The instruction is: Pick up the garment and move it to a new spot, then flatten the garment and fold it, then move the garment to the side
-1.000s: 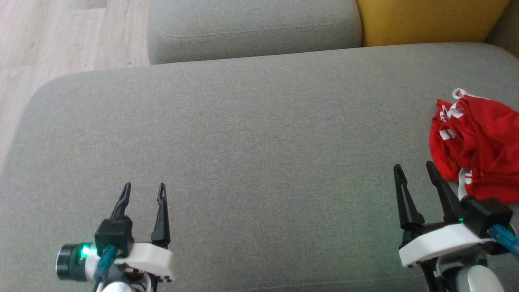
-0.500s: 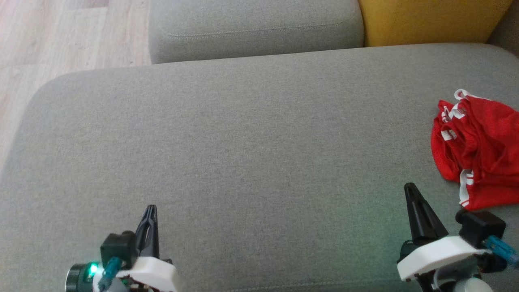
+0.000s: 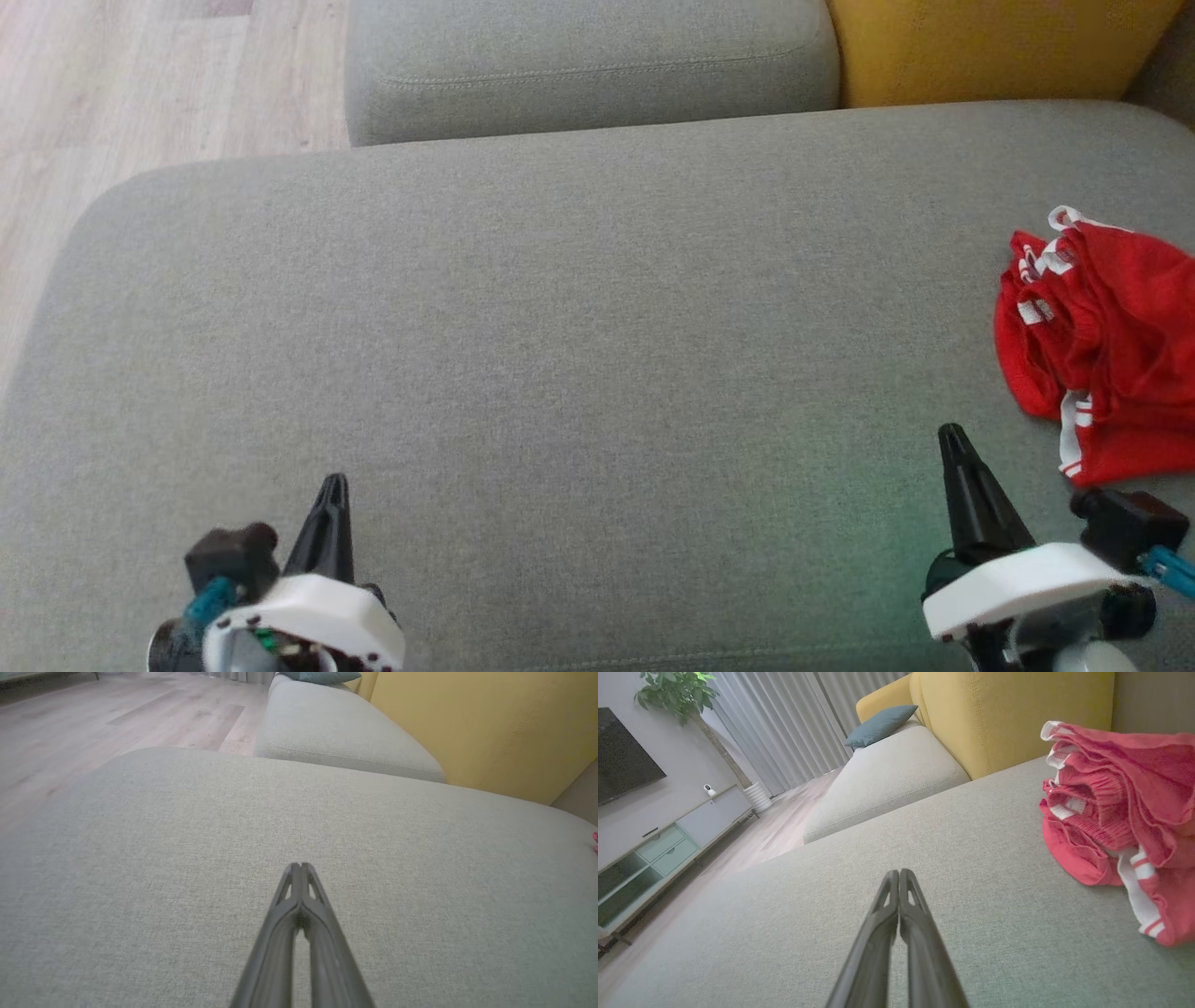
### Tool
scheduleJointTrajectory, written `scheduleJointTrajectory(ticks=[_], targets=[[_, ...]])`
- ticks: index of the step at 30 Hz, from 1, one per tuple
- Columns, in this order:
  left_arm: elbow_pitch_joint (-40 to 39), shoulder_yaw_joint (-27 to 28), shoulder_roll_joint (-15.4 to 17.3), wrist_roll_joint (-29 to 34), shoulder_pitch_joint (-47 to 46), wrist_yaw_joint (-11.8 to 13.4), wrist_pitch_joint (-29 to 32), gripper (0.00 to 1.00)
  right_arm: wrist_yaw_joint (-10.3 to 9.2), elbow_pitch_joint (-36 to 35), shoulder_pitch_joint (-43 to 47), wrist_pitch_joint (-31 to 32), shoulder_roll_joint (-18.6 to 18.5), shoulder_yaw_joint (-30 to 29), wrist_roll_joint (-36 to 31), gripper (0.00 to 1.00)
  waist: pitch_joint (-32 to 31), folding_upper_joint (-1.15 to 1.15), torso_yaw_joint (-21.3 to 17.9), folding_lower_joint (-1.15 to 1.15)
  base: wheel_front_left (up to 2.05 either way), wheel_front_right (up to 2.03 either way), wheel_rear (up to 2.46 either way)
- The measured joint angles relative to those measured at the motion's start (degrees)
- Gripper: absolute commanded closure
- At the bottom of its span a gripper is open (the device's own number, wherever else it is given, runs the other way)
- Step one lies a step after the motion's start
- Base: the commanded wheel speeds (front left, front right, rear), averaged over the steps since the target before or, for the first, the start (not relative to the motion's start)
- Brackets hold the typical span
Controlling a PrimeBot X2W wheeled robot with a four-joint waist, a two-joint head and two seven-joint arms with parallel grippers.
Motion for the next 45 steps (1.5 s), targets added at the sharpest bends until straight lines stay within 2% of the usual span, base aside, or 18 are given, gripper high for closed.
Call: scheduleJointTrajectory(ticks=[45], targets=[[2.7, 8.9, -3.4, -29.2, -2.6, -9.1, 6.3, 1.00, -0.01, 4.8, -3.5, 1.1, -0.3, -2.3, 30.1, 1.00, 0.1, 0.00, 0.6, 0.00, 0.00, 0.00, 0.00]])
